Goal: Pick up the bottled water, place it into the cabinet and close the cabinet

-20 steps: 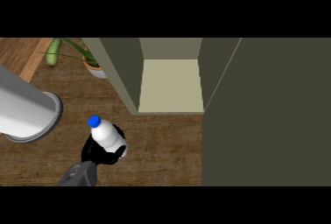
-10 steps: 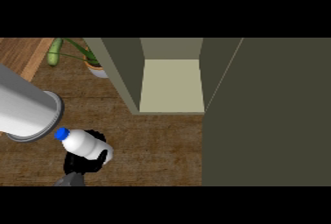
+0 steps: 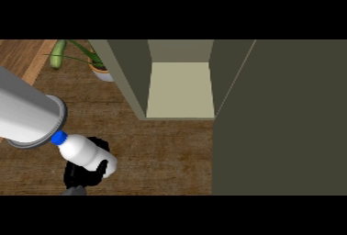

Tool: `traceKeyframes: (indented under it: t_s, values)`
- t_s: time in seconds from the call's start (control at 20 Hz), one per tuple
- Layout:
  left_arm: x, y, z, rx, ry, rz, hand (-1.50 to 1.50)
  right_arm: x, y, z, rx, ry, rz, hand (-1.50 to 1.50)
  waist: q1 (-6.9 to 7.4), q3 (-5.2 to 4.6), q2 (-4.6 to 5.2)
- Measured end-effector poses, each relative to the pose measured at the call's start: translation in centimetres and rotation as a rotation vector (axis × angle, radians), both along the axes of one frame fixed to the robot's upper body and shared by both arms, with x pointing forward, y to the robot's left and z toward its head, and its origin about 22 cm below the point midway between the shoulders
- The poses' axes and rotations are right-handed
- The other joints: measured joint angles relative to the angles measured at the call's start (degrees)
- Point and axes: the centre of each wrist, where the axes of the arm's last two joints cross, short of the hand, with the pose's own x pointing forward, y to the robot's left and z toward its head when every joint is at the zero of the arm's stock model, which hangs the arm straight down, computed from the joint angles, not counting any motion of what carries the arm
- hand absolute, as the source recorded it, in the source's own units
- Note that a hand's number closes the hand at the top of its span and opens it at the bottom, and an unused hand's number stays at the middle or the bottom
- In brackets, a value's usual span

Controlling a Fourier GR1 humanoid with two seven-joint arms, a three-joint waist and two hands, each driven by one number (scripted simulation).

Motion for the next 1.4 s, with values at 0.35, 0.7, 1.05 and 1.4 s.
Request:
traceKeyframes:
  t_s: [0.35,0.7,1.05,1.4]
  values:
    - [0.6,-1.9,4.4,0.033,-0.017,-0.055,1.50,0.0,0.2,0.0,0.018,0.004,0.000,-1.50,-0.06,0.00,0.01]
    - [2.3,-6.1,9.0,0.084,-0.069,-0.076,1.50,0.6,1.0,0.0,0.030,0.008,0.016,-1.50,-0.19,-0.01,0.09]
    - [5.7,-11.0,14.0,0.159,-0.107,-0.074,1.50,0.7,1.1,0.4,0.034,0.010,0.028,-1.50,-0.54,-0.03,0.14]
    - [9.7,-14.6,16.6,0.230,-0.111,-0.071,1.50,0.2,1.0,0.2,0.034,0.011,0.025,-1.50,-0.94,-0.04,0.23]
